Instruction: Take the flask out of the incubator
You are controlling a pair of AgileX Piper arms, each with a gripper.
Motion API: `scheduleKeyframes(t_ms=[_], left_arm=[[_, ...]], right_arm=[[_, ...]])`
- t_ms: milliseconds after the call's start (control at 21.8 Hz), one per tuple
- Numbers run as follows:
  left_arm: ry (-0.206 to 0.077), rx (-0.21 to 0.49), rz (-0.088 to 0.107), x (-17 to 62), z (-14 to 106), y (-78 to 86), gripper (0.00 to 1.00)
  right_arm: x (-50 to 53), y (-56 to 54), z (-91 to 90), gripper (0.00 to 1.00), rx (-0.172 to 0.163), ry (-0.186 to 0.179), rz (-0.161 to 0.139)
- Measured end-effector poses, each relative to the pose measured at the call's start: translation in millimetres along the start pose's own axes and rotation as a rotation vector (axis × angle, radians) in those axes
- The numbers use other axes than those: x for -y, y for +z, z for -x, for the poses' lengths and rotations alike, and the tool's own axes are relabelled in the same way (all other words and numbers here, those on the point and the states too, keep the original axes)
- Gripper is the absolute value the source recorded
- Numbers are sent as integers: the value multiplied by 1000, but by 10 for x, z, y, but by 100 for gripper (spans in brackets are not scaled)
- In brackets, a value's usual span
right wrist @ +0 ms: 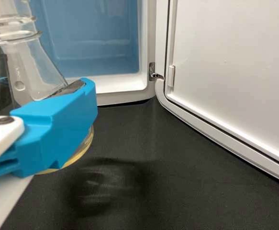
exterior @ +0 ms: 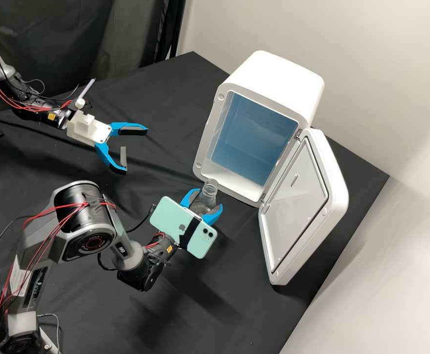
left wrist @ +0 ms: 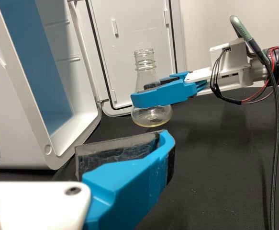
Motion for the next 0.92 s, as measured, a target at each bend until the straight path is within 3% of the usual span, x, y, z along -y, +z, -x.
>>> scheduleKeyframes(t_ms=[321,459,551,735,826,918], left_arm=[[0,0,0,0,0,0,100],[-2,0,0,5,3,0,100],[-2,0,0,5,3,0,100],[-2,0,0,5,3,0,100],[-2,0,0,5,3,0,100],[-2,0,0,5,3,0,100]], right_arm=[[-14,15,9,0,5,5,-1],[25,39,22,0,15,-6,-2],[106,56,-9,0,15,-32,14],[374,135,-115,0,18,-117,6],[446,177,-150,0,22,-140,6],[454,202,-179,0,15,-135,3]])
